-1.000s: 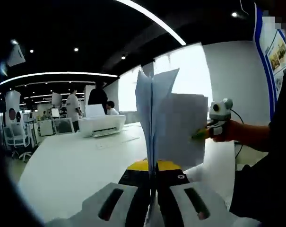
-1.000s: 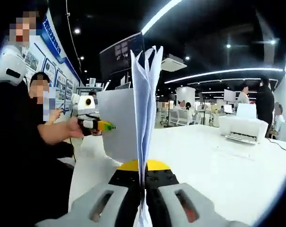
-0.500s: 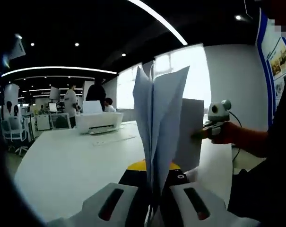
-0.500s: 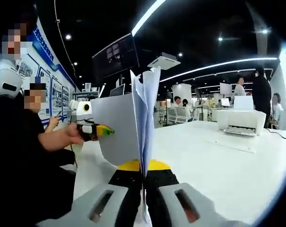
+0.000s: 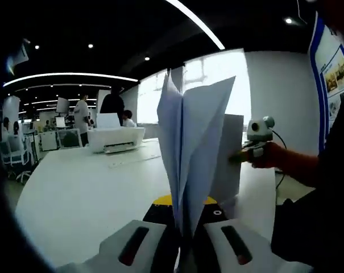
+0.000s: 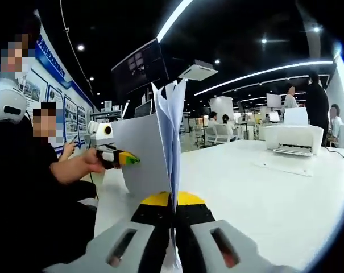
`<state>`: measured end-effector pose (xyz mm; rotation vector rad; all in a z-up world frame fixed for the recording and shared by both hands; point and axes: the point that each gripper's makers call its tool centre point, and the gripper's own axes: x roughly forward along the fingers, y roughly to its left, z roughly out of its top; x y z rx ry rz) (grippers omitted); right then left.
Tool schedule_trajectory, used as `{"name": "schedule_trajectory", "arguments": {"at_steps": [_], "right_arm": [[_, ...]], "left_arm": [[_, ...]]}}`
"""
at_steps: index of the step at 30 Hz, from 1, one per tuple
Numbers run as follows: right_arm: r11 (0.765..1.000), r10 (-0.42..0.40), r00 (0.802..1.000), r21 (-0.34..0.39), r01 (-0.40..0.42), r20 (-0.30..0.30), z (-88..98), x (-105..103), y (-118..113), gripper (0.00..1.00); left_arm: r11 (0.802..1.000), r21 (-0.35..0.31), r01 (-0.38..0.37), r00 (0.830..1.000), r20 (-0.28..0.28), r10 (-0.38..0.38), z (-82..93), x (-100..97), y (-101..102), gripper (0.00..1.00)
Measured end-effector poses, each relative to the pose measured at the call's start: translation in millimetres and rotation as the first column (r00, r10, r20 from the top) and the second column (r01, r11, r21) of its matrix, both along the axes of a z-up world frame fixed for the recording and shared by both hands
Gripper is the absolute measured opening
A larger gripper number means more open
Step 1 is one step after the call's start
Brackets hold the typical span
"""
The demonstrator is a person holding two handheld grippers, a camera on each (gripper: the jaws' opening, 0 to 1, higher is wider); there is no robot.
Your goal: Organize the stack of printing papers by aligning and flattening the scattered papers on the table
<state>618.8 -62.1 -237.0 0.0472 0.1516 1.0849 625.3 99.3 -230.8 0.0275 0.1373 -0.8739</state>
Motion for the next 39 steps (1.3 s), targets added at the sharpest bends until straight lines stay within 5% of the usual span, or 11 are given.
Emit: {"name": "schedule_trajectory", "arguments": {"at_steps": [4, 7, 9, 12, 18, 27, 36, 39], "right_arm": [[0.998, 0.018, 0.996, 0.061, -0.013, -0.088, 12.7, -5, -6, 0.0], [0.997, 0.029, 0.991, 0.075, -0.019, -0.134, 20.0, -9, -12, 0.0], [0.996, 0.044, 0.977, 0.09, -0.026, -0.209, 22.4, -12, -16, 0.0], [0.995, 0.071, 0.967, 0.086, -0.051, -0.246, 24.3, -13, -19, 0.0], [0.997, 0.061, 0.928, 0.07, -0.038, -0.368, 17.8, -6, -26, 0.0], [0.998, 0.049, 0.901, 0.053, -0.029, -0.431, 12.1, 13, -32, 0.0], [0.998, 0.058, 0.811, 0.03, -0.05, -0.582, -19.1, 30, -30, 0.0], [1.0, 0.031, 0.796, 0.014, -0.028, -0.604, -31.5, 36, -27, 0.0]], "left_arm": [[0.996, -0.071, 0.049, 0.992, -0.113, -0.057, 11.3, -9.5, -2, 0.05], [0.984, -0.121, 0.128, 0.967, -0.206, -0.151, 16.1, -19.7, -9, 0.06], [0.983, -0.13, 0.129, 0.962, -0.226, -0.156, 19.8, -13.5, -6, 0.06], [0.981, -0.155, 0.117, 0.928, -0.335, -0.164, 15.1, -5.4, -5, 0.06], [0.982, -0.143, 0.125, 0.907, -0.385, -0.171, 9.9, 8.0, -8, 0.05], [0.982, -0.146, 0.123, 0.871, -0.458, -0.178, -1.4, 19.2, -14, 0.05], [0.985, -0.145, 0.089, 0.808, -0.568, -0.156, -34.5, 24.2, -16, 0.06], [0.986, -0.142, 0.084, 0.796, -0.586, -0.152, -40.8, 25.3, -17, 0.06]]}}
